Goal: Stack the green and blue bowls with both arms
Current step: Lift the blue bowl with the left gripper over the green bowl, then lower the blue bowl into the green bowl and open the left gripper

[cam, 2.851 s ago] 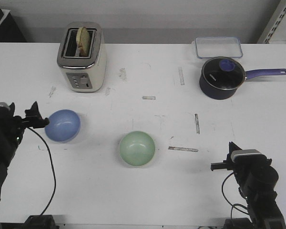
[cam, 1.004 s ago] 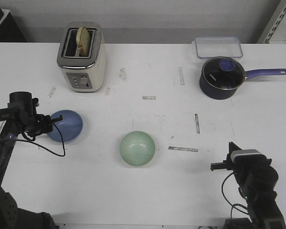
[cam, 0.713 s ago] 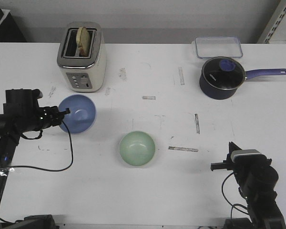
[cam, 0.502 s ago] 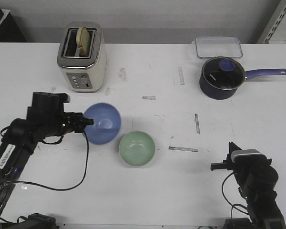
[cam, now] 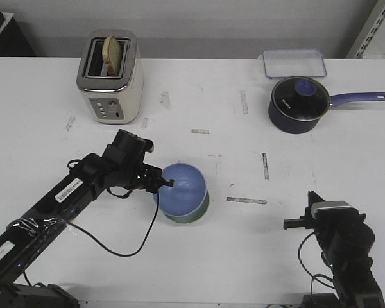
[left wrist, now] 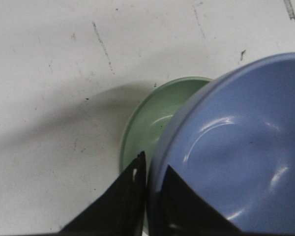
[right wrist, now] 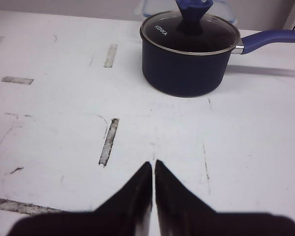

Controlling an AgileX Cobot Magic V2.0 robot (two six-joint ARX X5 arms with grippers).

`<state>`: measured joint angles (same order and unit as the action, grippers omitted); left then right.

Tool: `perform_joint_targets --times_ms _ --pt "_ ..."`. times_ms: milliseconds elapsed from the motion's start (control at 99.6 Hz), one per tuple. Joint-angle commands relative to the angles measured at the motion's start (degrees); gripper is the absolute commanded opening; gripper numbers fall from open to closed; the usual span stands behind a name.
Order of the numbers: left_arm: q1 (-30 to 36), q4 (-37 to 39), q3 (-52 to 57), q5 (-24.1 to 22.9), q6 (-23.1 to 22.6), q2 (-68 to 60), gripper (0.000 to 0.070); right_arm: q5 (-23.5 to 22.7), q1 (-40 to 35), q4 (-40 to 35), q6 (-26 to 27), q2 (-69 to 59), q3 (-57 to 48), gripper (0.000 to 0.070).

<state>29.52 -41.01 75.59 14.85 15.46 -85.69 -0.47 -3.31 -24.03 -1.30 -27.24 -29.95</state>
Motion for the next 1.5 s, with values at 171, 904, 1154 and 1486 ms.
perform_joint_targets --times_ms 171,904,1154,1486 --pt "0.5 -0.2 1.0 -1.9 0.4 -4.4 0.0000 -0.2 -0.1 0.4 0.0 -0.2 -0.6 0.0000" --pt "2.7 0.4 1.2 -1.7 0.5 -4.7 0.0635 -0.2 -0.1 0.5 0.0 -0.2 -0.6 0.0000" --pt "2.2 -2.9 7.2 -1.7 0.4 -4.5 0.0566 -0.2 -0.1 0.5 0.0 -0.2 -0.6 0.0000" --pt "-2.6 -12.1 19.8 -1.9 -6.0 -4.2 0.0002 -0.2 -0.1 0.4 0.0 -0.2 -0.6 0.0000"
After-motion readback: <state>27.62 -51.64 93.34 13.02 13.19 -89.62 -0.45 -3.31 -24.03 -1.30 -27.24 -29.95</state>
